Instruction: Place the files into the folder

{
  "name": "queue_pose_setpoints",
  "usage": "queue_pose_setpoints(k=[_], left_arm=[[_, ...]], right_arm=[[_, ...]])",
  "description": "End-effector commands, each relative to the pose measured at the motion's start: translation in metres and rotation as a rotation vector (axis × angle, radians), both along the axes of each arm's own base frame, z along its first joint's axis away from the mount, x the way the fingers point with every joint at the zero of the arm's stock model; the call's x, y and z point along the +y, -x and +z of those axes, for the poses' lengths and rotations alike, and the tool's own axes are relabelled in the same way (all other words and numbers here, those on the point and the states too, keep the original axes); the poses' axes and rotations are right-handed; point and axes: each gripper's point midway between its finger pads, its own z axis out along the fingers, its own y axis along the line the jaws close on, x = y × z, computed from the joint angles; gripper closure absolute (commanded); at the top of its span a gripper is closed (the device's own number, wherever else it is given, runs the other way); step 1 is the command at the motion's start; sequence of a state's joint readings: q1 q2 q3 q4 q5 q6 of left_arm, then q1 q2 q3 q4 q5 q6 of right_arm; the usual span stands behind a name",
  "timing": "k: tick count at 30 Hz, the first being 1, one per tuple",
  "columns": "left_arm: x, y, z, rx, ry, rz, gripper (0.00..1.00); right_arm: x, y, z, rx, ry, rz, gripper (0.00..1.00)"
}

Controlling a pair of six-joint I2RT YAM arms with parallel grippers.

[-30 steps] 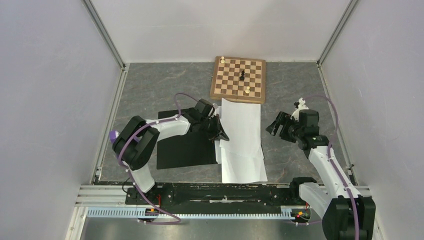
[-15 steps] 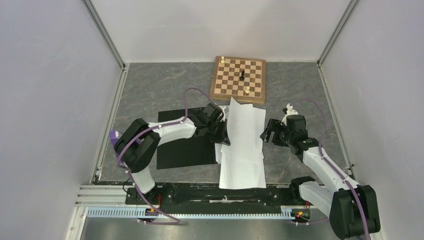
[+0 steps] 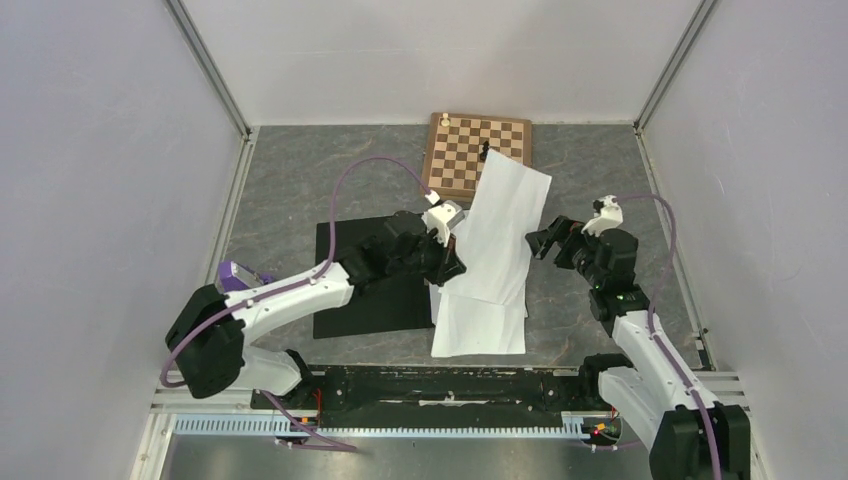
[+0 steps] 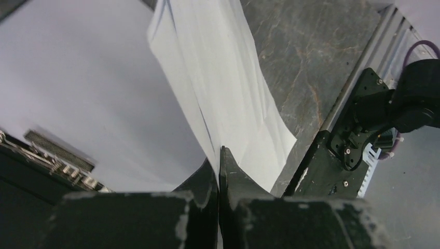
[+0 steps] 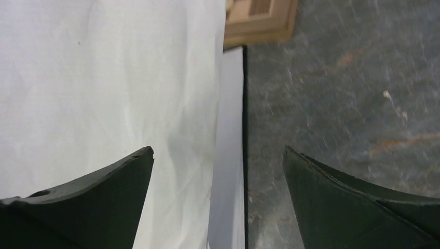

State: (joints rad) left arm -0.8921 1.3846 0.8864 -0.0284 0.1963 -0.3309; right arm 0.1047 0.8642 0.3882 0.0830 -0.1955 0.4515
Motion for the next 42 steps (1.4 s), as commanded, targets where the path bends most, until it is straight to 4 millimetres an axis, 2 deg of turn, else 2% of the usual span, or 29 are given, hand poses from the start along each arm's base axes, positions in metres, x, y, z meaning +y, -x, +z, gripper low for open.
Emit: queue_pose_setpoints(k=[1, 7, 15, 20, 25, 29, 34, 37, 39, 42], left_arm=[[-0.01, 0.005, 0.066, -0.282, 0.112, -0.191, 0.98], [-0.005, 0.031, 0.126, -0.373, 0.188, -0.322, 0.98], [0.007, 0.047, 0.2, -0.492, 0.257, -0.37, 0.98], [0.01, 0.051, 0.224, -0.577, 0.266, -0.414, 0.98], [0.014, 0.056, 0.245, -0.641, 0.29, -0.456, 0.98], [0.017, 0.047, 0.255, -0.684, 0.305, -0.427, 0.98], [0.014, 0.033, 0.263, -0.709, 0.335, -0.388, 0.98], [0.013, 0.017, 0.264, -0.699, 0.348, -0.34, 0.98], [0.01, 0.01, 0.263, -0.684, 0.364, -0.326, 0.98], [0.003, 0.002, 0.248, -0.63, 0.35, -0.32, 0.98]], right_arm=[[0.017, -0.006, 0.075, -0.306, -0.129, 0.168, 0.02], [0.039, 0.023, 0.143, -0.558, -0.205, 0.395, 0.02], [0.054, 0.051, 0.196, -0.723, -0.223, 0.53, 0.02], [0.065, 0.076, 0.233, -0.854, -0.283, 0.657, 0.02], [0.074, 0.104, 0.26, -0.959, -0.341, 0.817, 0.02], [0.078, 0.13, 0.272, -1.002, -0.409, 0.943, 0.02], [0.086, 0.137, 0.271, -1.0, -0.416, 1.003, 0.04], [0.087, 0.129, 0.264, -0.973, -0.389, 0.974, 0.15], [0.086, 0.115, 0.257, -0.951, -0.359, 0.917, 0.25], [0.082, 0.09, 0.249, -0.916, -0.279, 0.816, 0.4]])
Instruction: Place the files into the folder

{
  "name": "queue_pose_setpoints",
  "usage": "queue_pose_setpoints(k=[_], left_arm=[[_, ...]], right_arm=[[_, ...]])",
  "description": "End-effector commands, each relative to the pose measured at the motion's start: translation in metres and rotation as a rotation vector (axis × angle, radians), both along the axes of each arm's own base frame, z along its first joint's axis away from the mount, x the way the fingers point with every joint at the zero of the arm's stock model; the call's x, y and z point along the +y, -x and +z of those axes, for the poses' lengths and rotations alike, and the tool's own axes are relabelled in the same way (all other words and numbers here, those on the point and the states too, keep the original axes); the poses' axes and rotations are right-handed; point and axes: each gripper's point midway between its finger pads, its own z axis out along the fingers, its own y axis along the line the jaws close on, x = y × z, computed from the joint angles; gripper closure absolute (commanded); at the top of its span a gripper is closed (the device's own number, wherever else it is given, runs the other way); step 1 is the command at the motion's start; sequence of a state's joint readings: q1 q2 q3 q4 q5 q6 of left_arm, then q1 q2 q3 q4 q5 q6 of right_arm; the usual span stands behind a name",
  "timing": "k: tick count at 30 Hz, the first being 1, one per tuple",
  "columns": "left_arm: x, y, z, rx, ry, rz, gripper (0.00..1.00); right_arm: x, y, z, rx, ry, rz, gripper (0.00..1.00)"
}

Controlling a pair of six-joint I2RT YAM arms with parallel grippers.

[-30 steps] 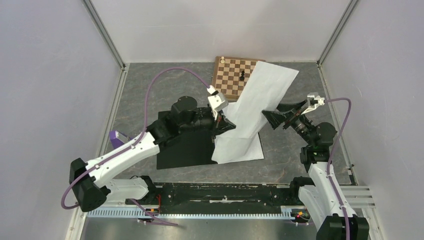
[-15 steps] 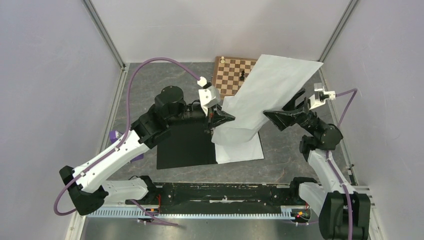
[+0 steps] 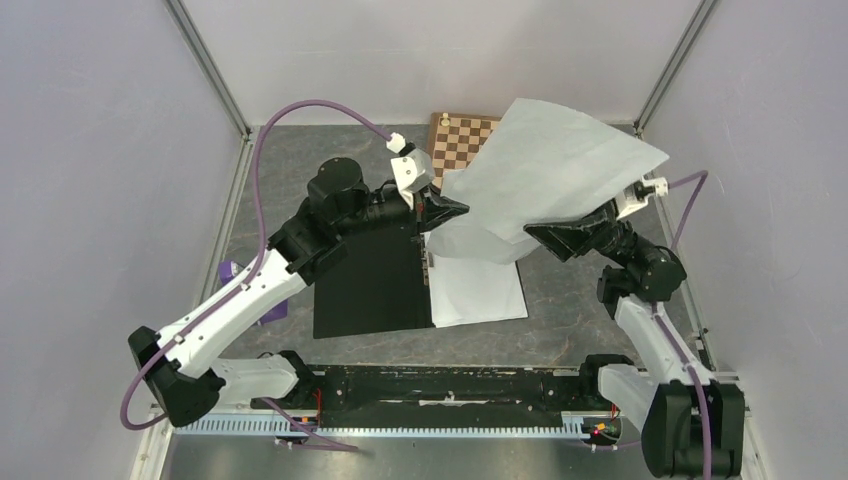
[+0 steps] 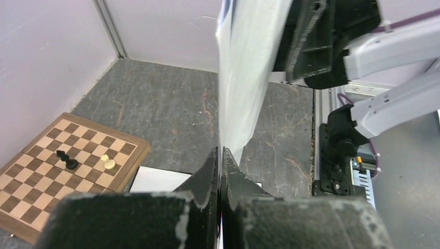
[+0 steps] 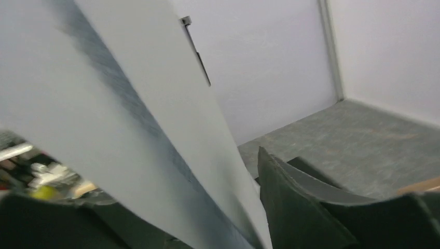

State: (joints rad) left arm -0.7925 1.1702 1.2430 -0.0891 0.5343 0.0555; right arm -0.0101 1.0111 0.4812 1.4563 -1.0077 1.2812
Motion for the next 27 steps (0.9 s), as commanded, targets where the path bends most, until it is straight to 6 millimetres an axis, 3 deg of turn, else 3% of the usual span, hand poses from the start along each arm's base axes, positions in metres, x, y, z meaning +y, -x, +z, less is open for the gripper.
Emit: queue_pose_setpoints(k=[1, 6, 10, 13, 22, 24, 27], left_arm=[[-0.012, -0.013, 0.005, 0.013, 0.041, -0.002, 0.98], [-0.02, -0.027, -0.005, 0.041, 0.076, 0.032, 0.95], [-0.024, -0.046, -0.033, 0.067, 0.097, 0.109, 0.81], [-0.025, -0.063, -0.061, 0.095, 0.106, 0.186, 0.78], [-0.036, -0.083, -0.111, 0.119, 0.08, 0.273, 0.72], [-0.038, -0.084, -0.119, 0.127, 0.067, 0.277, 0.7], [-0.043, -0.082, -0.129, 0.143, 0.049, 0.273, 0.66]], right_arm=[[0.002, 0.002, 0.007, -0.242, 0.107, -0.134, 0.45], [0.002, -0.034, -0.017, -0.175, 0.254, -0.304, 0.72], [-0.003, -0.054, -0.043, -0.126, 0.32, -0.417, 0.9], [-0.011, -0.066, -0.069, -0.077, 0.349, -0.498, 0.96], [-0.017, -0.079, -0.106, -0.034, 0.382, -0.573, 1.0], [-0.017, -0.078, -0.115, -0.018, 0.378, -0.578, 0.96], [-0.02, -0.076, -0.129, 0.002, 0.384, -0.593, 0.81]])
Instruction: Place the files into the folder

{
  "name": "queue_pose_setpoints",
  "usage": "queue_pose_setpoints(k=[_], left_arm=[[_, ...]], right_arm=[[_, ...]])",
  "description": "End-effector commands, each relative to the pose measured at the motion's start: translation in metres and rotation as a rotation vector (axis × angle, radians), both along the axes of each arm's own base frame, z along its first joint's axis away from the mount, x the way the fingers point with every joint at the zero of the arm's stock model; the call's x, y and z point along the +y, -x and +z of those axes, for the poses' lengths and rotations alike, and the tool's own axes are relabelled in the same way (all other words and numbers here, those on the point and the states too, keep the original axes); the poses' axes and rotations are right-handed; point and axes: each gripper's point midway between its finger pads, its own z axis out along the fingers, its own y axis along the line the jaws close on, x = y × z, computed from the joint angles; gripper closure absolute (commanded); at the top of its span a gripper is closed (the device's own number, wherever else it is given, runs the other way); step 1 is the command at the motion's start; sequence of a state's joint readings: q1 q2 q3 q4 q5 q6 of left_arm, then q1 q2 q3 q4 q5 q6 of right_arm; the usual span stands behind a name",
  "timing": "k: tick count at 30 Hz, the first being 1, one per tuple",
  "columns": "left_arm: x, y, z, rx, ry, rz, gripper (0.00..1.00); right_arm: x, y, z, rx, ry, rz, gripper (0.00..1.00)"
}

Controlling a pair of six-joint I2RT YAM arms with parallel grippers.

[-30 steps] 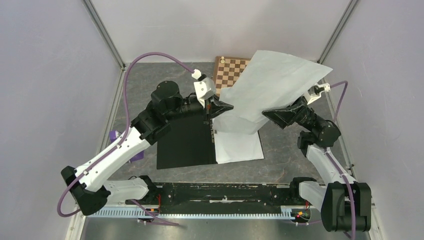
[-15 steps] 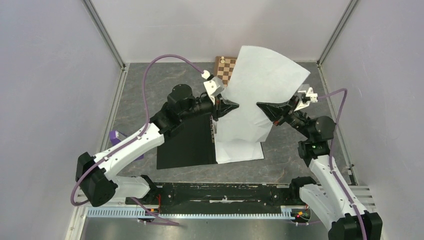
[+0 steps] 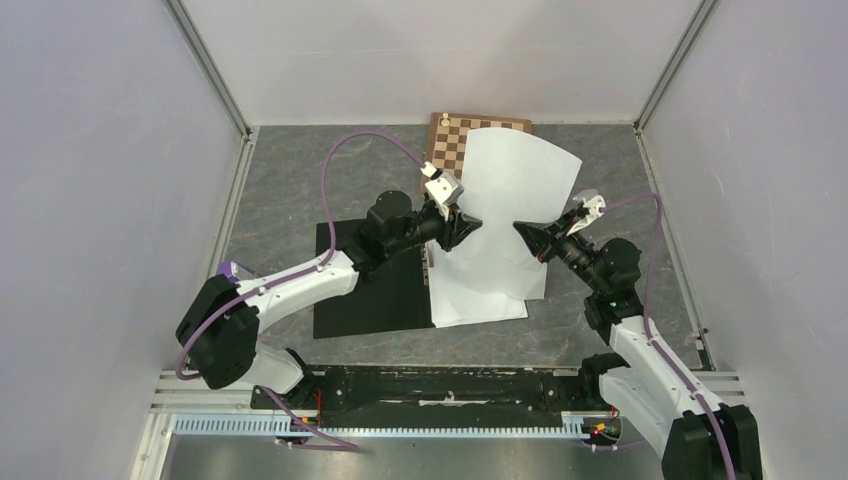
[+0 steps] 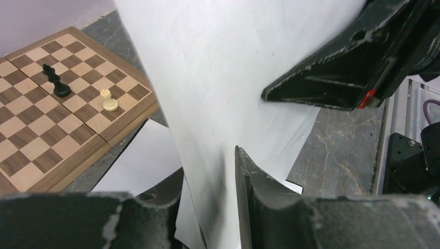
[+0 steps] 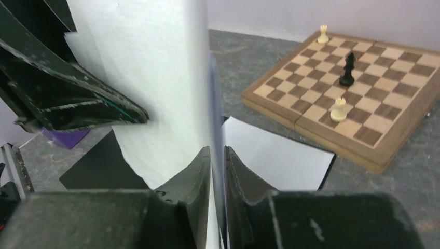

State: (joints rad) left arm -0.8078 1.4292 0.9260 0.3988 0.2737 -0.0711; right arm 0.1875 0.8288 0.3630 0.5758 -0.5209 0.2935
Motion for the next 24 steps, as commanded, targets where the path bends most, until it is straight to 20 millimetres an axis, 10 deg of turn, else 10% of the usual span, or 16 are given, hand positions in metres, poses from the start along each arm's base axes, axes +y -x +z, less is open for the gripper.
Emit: queue_pose_setpoints(k=[1, 18, 24], left_arm=[[-0.009, -0.004, 0.015, -0.029, 0.066, 0.023, 0.65], [-0.031, 0.017, -0.018, 0.009, 0.02, 0.005, 0.6], [-0.035, 0.016, -0.014, 0.014, 0.041, 0.006, 0.86]], right_arm=[[-0.008, -0.001, -0.003, -0.048, 0.002, -0.054, 0.77], [-0.017, 0.019, -0.041, 0.004, 0.045, -0.083, 0.54], [-0.019, 0.021, -0.046, 0.014, 0.046, -0.091, 0.54]])
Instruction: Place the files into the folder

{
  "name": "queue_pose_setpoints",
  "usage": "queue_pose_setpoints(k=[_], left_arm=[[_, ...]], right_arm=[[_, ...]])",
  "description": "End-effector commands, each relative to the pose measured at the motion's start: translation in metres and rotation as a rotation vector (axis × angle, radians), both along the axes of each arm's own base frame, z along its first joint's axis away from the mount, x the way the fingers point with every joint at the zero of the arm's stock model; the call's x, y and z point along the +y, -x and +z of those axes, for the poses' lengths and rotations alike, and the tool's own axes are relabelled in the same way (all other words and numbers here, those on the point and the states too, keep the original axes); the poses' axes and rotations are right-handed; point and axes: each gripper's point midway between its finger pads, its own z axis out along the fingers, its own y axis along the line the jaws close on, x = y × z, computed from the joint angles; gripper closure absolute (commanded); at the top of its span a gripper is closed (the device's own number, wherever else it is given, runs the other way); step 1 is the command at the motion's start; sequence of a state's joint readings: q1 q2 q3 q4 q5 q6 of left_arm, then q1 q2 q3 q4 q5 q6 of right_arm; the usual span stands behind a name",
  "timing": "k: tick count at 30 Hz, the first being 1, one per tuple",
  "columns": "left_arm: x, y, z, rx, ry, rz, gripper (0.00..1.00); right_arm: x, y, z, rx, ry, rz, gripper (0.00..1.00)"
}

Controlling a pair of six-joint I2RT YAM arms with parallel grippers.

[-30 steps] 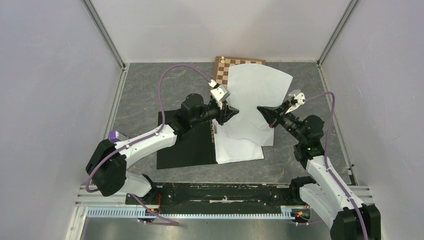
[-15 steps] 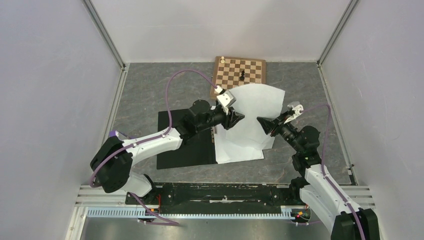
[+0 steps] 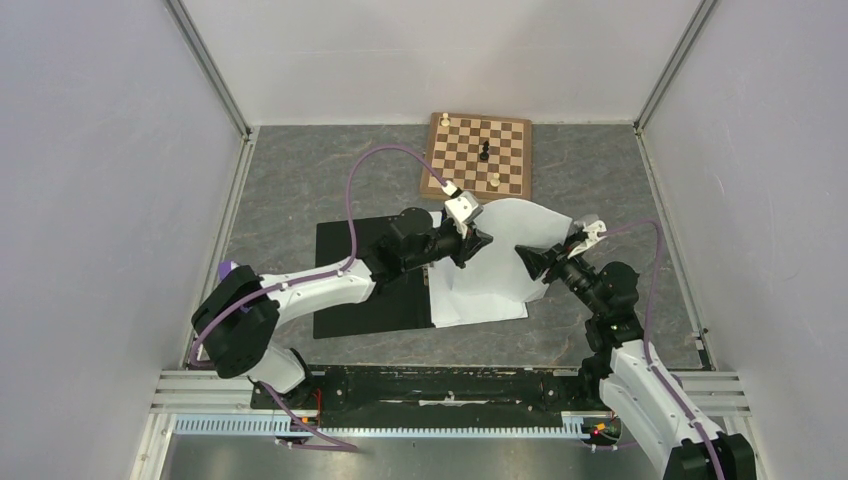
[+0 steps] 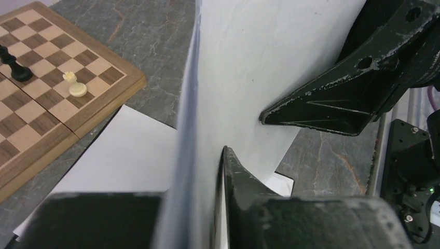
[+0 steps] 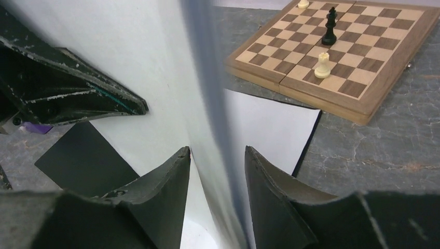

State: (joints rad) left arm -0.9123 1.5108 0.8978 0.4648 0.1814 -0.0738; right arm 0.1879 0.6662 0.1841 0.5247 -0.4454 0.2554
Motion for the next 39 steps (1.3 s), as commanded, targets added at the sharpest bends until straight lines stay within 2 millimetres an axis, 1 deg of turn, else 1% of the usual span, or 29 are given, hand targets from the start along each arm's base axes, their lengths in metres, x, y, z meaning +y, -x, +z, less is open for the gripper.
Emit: queue_pose_setpoints(k=[1, 2, 6, 7, 9, 12, 13, 15, 17, 19, 21, 25, 28, 29, 32, 34, 35, 37, 39], left_arm=[[-0.008, -0.002, 0.026, -0.012, 0.087, 0.014, 0.93], [-0.009, -0.002, 0.032, -0.013, 0.093, 0.008, 0.97], [-0.009, 0.005, 0.067, -0.028, 0.112, -0.031, 0.98], [-0.007, 0.008, 0.073, -0.027, 0.107, -0.039, 0.98], [0.001, 0.015, 0.09, -0.035, 0.12, -0.079, 0.98], [0.019, 0.016, 0.111, -0.006, 0.169, -0.126, 0.98], [0.025, 0.014, 0.119, 0.009, 0.191, -0.135, 0.98], [0.034, 0.017, 0.134, 0.025, 0.228, -0.187, 0.98], [0.04, 0.019, 0.145, 0.022, 0.246, -0.21, 0.98], [0.045, 0.02, 0.153, 0.02, 0.265, -0.22, 0.98], [0.049, 0.02, 0.158, 0.027, 0.279, -0.229, 0.98], [0.05, 0.019, 0.154, 0.046, 0.262, -0.23, 0.98], [0.048, 0.015, 0.15, 0.072, 0.27, -0.219, 0.98], [0.047, 0.008, 0.146, 0.105, 0.273, -0.186, 0.98], [0.046, -0.002, 0.136, 0.196, 0.271, -0.118, 0.97], [0.047, -0.015, 0.121, 0.281, 0.259, -0.024, 0.95], [0.048, -0.021, 0.113, 0.324, 0.253, 0.018, 0.93], [0.047, -0.033, 0.088, 0.431, 0.213, 0.11, 0.93], [0.047, -0.046, 0.058, 0.536, 0.161, 0.203, 0.95]], right_arm=[[-0.001, -0.001, 0.011, -0.038, 0.009, -0.007, 0.54], [0.001, -0.001, 0.019, -0.046, 0.009, 0.003, 0.54], [0.011, 0.0, 0.052, -0.073, 0.027, 0.072, 0.54], [0.013, 0.002, 0.059, -0.077, 0.035, 0.094, 0.52], [0.021, 0.008, 0.079, -0.105, 0.038, 0.151, 0.46], [0.031, 0.022, 0.104, -0.14, 0.009, 0.235, 0.43], [0.033, 0.026, 0.111, -0.15, -0.007, 0.253, 0.43], [0.034, 0.029, 0.12, -0.168, -0.02, 0.267, 0.42], [0.036, 0.029, 0.125, -0.171, -0.024, 0.283, 0.42], [0.04, 0.03, 0.129, -0.162, -0.028, 0.312, 0.42], [0.041, 0.03, 0.134, -0.164, -0.04, 0.319, 0.42], [0.044, 0.032, 0.146, -0.171, -0.092, 0.342, 0.45], [0.047, 0.029, 0.146, -0.133, -0.118, 0.351, 0.55], [0.044, 0.019, 0.142, -0.082, -0.113, 0.311, 0.65], [0.04, 0.004, 0.136, -0.001, -0.097, 0.257, 0.85], [0.04, -0.007, 0.124, 0.09, -0.095, 0.231, 0.97], [0.039, -0.012, 0.116, 0.141, -0.088, 0.212, 1.0], [0.033, -0.025, 0.093, 0.244, -0.066, 0.141, 1.0], [0.029, -0.036, 0.068, 0.327, -0.048, 0.078, 1.0]])
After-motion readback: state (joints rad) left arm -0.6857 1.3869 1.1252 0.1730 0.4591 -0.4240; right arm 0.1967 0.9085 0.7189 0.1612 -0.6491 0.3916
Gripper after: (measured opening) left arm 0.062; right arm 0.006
